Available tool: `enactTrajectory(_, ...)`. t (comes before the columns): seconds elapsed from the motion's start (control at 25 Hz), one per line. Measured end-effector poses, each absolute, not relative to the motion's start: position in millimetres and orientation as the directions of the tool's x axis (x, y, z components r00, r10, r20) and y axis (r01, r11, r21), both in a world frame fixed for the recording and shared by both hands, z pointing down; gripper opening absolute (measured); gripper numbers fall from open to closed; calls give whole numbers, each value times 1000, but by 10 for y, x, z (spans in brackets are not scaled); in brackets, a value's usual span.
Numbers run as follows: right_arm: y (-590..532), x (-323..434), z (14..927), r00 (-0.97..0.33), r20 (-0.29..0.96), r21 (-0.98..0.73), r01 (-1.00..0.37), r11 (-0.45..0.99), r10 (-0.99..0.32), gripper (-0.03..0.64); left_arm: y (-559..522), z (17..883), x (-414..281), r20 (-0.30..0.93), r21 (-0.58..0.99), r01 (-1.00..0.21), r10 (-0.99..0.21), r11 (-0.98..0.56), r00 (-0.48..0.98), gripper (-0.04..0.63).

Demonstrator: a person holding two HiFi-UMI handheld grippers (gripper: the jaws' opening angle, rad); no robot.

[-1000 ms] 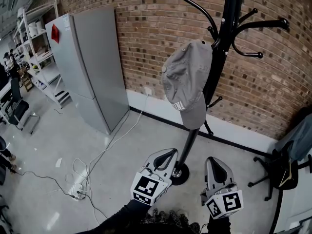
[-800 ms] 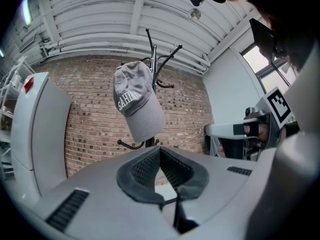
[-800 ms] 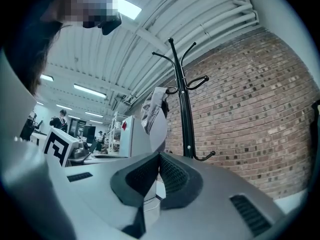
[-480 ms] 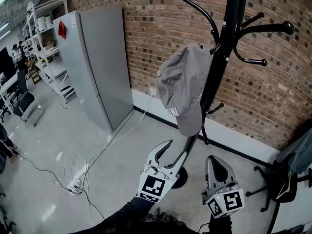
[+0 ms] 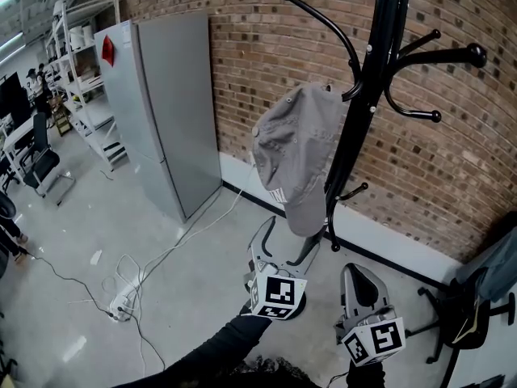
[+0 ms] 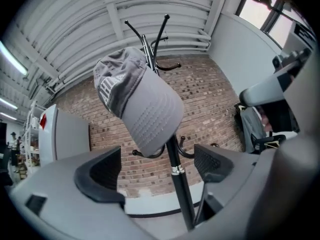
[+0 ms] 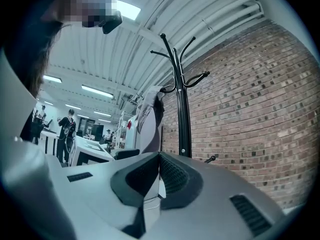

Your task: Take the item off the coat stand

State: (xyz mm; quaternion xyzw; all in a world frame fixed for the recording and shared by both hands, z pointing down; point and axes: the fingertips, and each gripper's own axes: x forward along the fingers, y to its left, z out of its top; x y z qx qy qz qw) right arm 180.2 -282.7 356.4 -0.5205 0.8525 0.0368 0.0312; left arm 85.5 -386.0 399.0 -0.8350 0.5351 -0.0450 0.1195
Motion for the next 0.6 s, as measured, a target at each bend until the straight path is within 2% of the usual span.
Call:
enactTrajectory(0.52,-2858,1901,3603,-474,-90,25,-880,474,-876,9,-3939,3482,669,-197,-334,-906,-921,-260,337,437)
enactTrajectory(0.6,-2864,1874,3603,-483,-92,25,-875,483,-871,9,-3872,3446,611,-215,-357,-900,-916,-249,339,372)
